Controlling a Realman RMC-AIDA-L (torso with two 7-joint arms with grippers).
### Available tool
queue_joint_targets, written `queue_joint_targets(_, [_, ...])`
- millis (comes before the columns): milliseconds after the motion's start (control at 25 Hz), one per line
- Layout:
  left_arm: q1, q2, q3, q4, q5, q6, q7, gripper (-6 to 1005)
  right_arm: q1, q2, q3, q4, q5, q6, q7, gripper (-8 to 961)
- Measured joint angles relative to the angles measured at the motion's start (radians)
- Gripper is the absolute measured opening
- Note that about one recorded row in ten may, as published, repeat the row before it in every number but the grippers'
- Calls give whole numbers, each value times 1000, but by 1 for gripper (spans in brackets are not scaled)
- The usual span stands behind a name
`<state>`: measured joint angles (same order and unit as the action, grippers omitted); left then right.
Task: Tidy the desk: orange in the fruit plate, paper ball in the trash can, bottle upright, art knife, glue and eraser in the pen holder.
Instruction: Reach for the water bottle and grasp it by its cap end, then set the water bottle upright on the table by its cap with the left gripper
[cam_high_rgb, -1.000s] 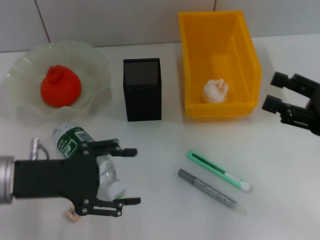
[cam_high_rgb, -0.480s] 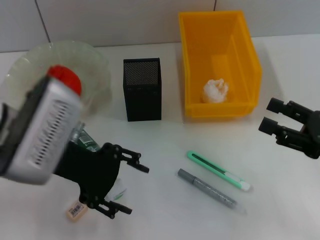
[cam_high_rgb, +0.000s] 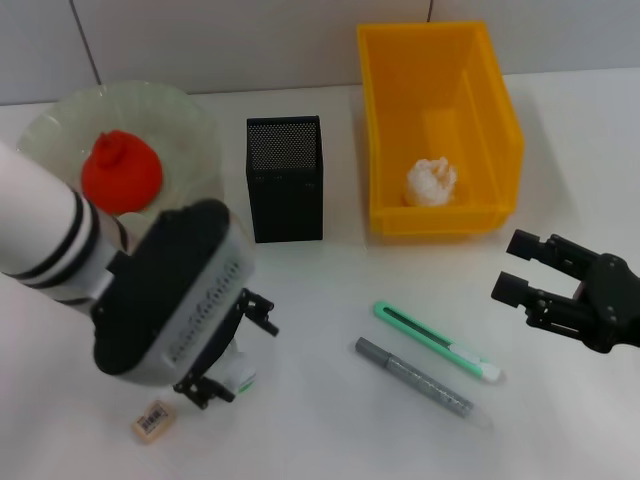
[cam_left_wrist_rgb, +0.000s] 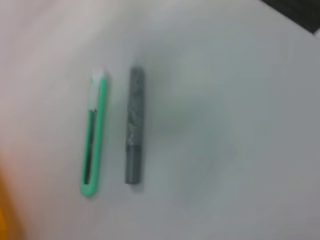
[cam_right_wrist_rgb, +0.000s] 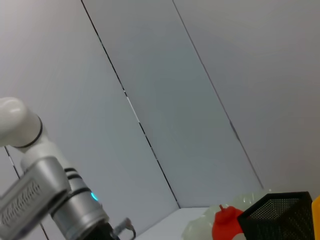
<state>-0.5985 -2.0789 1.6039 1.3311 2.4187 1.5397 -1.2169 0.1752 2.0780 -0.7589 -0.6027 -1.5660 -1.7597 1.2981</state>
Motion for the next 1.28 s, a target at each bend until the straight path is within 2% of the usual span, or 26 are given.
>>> queue_joint_targets(240, [-4,0,91,3,64,-15,-42,761,-4,0,-2,5,0,-6,3,833])
queue_joint_targets(720, [-37,-1,155,-40,91,-75,-83,635,5,-1,3,8,-1,-29,7,833])
queue_joint_targets(840, [-37,-1,162,-40,92,-82,-84,636,5,-2,4,7,-1,-29,7,833])
queue_joint_targets(960, [-36,-1,205,-32,104,-88,-85,625,1,-4,6,3,-1,-30,7,833])
queue_joint_targets(1280, [-40,-1,184,4,83,-44,-101,494,-4,-7,8,1,-1,-43,7,833])
